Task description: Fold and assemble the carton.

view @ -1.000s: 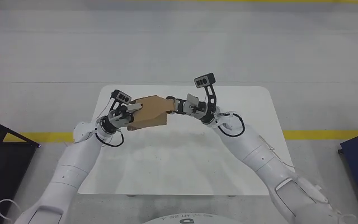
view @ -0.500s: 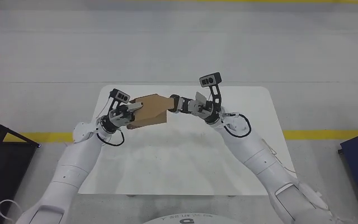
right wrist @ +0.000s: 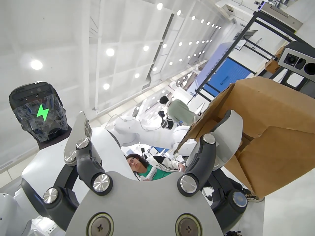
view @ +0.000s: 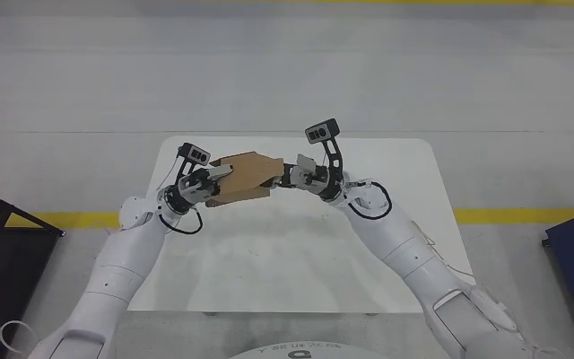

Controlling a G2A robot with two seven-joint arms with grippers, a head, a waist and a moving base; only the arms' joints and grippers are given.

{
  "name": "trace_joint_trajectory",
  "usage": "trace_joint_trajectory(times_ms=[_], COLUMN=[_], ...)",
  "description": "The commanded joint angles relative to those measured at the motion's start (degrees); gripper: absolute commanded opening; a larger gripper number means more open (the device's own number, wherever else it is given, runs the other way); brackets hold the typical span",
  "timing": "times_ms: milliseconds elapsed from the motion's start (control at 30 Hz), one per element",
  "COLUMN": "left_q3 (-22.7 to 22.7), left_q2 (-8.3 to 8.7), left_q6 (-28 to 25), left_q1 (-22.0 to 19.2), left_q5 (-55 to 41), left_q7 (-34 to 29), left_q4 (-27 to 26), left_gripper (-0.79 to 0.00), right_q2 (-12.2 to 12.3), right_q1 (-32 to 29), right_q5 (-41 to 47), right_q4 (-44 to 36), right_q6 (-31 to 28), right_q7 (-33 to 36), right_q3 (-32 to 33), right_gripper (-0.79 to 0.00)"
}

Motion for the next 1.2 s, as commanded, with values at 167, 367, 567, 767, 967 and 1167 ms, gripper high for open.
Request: trace_joint_trajectory(times_ms=[167, 367, 567, 767, 967, 1167], left_q3=[-0.8, -1.7, -2.1, -2.6, -3.2, -3.6], left_q2=[-0.18, -0.25, -0.36, -0.43, -0.48, -0.55], left_q6=[1.1, 1.6, 1.7, 2.1, 2.2, 1.9], left_q1=[0.6, 0.9, 1.0, 1.0, 1.0, 1.4], left_q5=[-2.0, -2.2, -1.5, -0.8, -0.3, 0.1], left_q7=[-1.5, -2.2, -2.0, -1.7, -1.7, -1.7], left_q4=[-0.7, -0.9, -1.1, -1.5, -1.8, -2.2], left_gripper=[-0.785, -0.785, -0.785, -0.785, -0.785, -0.785], right_q2=[-0.8, -1.0, -0.9, -0.5, 0.2, 0.8], right_q1=[1.1, 1.3, 1.1, 0.6, -0.4, -1.8], right_q5=[-3.0, -5.8, -8.7, -13.0, -21.4, -34.3], right_q4=[1.9, 2.6, 3.0, 2.9, 2.4, 1.7], right_q6=[-0.9, -1.7, -3.0, -5.2, -9.6, -13.2], right_q7=[-0.9, -1.7, -3.0, -5.3, -9.6, -15.0], right_q3=[-0.6, -0.5, 0.0, 0.9, 1.9, 3.1], right_gripper=[-0.068, -0.416, -0.471, -0.582, -0.659, -0.56])
